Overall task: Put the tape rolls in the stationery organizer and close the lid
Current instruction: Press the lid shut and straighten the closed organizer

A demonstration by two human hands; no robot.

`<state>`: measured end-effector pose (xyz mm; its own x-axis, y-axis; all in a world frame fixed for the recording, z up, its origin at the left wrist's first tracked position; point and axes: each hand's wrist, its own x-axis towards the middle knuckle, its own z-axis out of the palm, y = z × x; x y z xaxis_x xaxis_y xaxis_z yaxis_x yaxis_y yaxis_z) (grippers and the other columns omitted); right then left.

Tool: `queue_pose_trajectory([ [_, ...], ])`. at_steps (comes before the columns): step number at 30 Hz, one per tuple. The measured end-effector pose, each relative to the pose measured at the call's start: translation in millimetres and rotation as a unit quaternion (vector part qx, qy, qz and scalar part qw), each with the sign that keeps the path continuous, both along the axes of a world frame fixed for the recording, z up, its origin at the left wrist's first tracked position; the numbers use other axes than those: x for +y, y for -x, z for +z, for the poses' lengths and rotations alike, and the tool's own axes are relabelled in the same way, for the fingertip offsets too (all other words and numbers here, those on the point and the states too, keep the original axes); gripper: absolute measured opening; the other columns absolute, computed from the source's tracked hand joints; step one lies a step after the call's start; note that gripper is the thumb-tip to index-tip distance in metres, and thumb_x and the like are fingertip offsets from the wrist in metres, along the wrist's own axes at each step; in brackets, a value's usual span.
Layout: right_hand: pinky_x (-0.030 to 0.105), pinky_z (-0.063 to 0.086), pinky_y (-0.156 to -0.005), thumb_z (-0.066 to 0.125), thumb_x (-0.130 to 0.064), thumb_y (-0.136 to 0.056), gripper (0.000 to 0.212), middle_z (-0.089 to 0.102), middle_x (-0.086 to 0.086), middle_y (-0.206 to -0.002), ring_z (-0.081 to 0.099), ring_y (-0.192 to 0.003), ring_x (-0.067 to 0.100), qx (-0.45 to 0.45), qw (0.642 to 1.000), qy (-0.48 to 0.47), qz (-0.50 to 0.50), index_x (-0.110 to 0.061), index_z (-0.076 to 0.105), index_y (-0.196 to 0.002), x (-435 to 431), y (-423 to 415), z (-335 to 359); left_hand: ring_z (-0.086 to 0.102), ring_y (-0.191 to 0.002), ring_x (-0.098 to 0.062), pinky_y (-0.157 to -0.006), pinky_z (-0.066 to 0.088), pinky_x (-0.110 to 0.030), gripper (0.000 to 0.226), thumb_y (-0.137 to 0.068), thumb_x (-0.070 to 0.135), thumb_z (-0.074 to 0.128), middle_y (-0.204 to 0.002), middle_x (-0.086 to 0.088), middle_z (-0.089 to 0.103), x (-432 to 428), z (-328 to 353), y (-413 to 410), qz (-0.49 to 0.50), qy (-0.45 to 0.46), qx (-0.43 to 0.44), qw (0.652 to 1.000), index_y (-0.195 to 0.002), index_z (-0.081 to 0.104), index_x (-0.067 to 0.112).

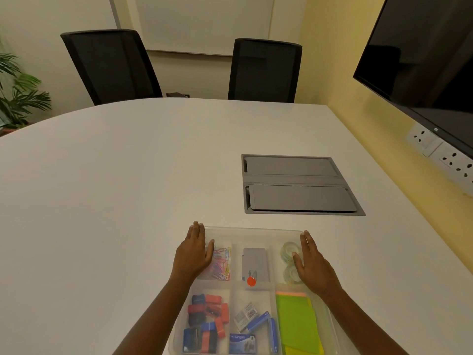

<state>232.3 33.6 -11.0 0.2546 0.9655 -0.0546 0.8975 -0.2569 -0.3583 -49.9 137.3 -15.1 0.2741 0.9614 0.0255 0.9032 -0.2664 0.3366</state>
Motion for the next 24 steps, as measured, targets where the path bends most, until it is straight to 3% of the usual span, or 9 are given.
queue_pose_trajectory([
  [5,0.028,0.047,-0.098,0.034,-0.028,-0.101,0.06,-0.003,0.005,-0.16,0.05,-0.128,0.022,0.028,1.0,0.008,0.0,-0.009,0.002,-0.148,-2,3,7,0.015,-0.144,-0.022,-0.112,0.031,-0.036,0.058,-0.095,0.034,0.034,-0.156,-0.009,0.012,-5,-3,1,0.013,0.02,-0.057,0.998,-0.143,0.013,0.009],
  [7,0.029,0.038,-0.107,0.034,-0.023,-0.101,0.058,-0.002,0.004,-0.16,0.032,-0.141,0.021,0.082,0.997,0.003,-0.005,-0.01,0.002,-0.148,-3,4,9,0.007,-0.145,-0.019,-0.116,0.022,-0.038,0.054,-0.097,0.029,0.031,-0.157,-0.005,0.005,-8,-4,5,0.01,0.05,-0.113,0.992,-0.143,0.008,0.013],
  [10,0.03,0.017,-0.118,0.033,-0.017,-0.102,0.054,0.002,0.004,-0.16,0.008,-0.148,0.017,0.187,0.982,-0.014,-0.035,-0.012,0.004,-0.148,-15,4,7,0.008,-0.145,-0.018,-0.117,0.022,-0.039,0.05,-0.098,0.021,0.027,-0.157,-0.004,0.001,-11,-4,11,-0.002,0.08,-0.195,0.978,-0.143,0.005,0.014],
  [14,0.032,0.014,-0.12,0.032,-0.015,-0.102,0.054,0.007,0.003,-0.16,0.01,-0.147,0.017,0.226,0.973,-0.02,-0.05,-0.013,0.004,-0.148,-35,6,1,0.008,-0.145,-0.019,-0.116,0.013,-0.032,0.048,-0.098,0.016,0.026,-0.157,-0.008,0.005,-12,-5,15,0.018,0.09,-0.255,0.963,-0.142,0.006,0.011],
  [20,0.034,0.018,-0.119,0.03,-0.018,-0.102,0.053,0.008,0.006,-0.16,0.011,-0.147,0.019,0.215,0.975,0.001,-0.057,-0.012,0.003,-0.148,-38,9,8,0.011,-0.144,-0.025,-0.118,0.013,-0.042,0.051,-0.098,0.022,0.026,-0.156,-0.009,0.009,-17,-2,15,0.053,0.108,-0.263,0.957,-0.143,0.005,0.011],
  [24,0.036,0.017,-0.119,0.032,-0.021,-0.102,0.057,0.006,0.006,-0.16,0.014,-0.147,0.022,0.278,0.955,0.004,-0.101,-0.014,-0.001,-0.148,-54,16,10,0.015,-0.143,-0.028,-0.116,0.018,-0.044,0.054,-0.097,0.025,0.028,-0.156,-0.01,0.01,-38,0,20,0.086,0.127,-0.27,0.951,-0.143,0.003,0.01],
])
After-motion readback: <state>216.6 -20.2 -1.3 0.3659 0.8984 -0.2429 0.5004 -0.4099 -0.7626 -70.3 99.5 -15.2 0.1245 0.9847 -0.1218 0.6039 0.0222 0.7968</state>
